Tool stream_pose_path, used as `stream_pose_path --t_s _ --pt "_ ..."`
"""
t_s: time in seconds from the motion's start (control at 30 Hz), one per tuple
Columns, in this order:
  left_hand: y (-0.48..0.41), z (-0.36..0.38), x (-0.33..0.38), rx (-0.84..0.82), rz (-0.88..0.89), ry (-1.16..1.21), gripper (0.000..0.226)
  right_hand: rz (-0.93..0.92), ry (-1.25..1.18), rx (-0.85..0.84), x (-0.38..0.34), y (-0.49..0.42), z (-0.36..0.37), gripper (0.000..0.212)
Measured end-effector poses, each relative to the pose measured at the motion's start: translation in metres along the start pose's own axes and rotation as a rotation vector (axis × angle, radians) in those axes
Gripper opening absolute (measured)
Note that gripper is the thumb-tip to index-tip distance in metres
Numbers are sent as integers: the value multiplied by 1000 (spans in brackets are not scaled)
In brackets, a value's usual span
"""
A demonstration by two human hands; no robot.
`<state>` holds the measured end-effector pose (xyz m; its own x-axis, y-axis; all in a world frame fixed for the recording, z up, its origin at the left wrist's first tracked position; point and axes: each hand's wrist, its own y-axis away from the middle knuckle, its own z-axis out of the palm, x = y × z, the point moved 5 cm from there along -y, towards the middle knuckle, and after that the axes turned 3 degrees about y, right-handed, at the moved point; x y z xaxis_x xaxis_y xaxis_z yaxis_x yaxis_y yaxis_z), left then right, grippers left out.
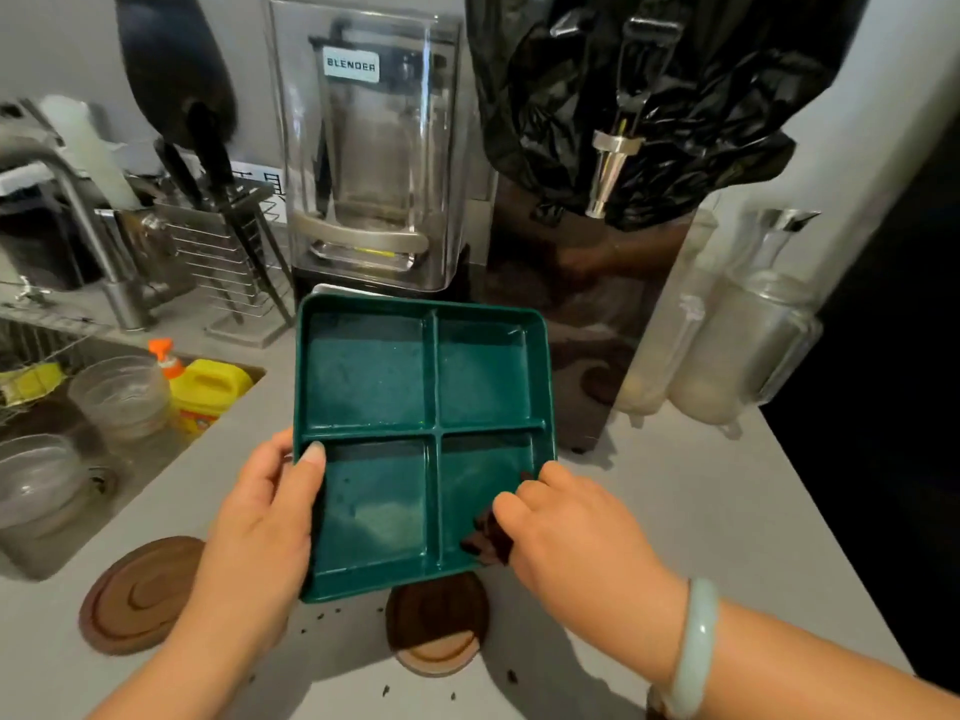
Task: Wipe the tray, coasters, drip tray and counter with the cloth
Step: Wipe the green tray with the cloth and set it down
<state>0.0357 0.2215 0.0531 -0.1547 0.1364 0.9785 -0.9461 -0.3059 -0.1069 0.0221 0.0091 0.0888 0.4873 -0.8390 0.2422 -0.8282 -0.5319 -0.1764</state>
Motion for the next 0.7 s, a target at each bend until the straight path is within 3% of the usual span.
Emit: stream_pose_path --t_s 0.07,0.17,0.3,0.4,0.47,0.53,0.6,0.7 --pt "1 16 0 18 25 23 20 92 -67 3 10 9 -2 24" --pt "7 45 -5 5 24 82 16 290 -395 6 28 24 0 6" --pt "20 82 -12 -67 -26 159 17 555 -899 56 55 40 4 12" --pt "26 104 -12 -170 -49 179 15 751 -1263 248 78 61 3 26" --pt "31 116 -15 -230 -93 200 13 774 -1383 441 84 75 -6 30" --pt "38 128 -18 -280 -130 223 20 702 -1295 604 84 83 -21 26" --pt "47 140 -24 -334 -176 236 26 601 -1042 681 80 83 -39 25" --pt "59 156 -33 -396 -230 228 10 384 -570 580 58 71 -45 29"
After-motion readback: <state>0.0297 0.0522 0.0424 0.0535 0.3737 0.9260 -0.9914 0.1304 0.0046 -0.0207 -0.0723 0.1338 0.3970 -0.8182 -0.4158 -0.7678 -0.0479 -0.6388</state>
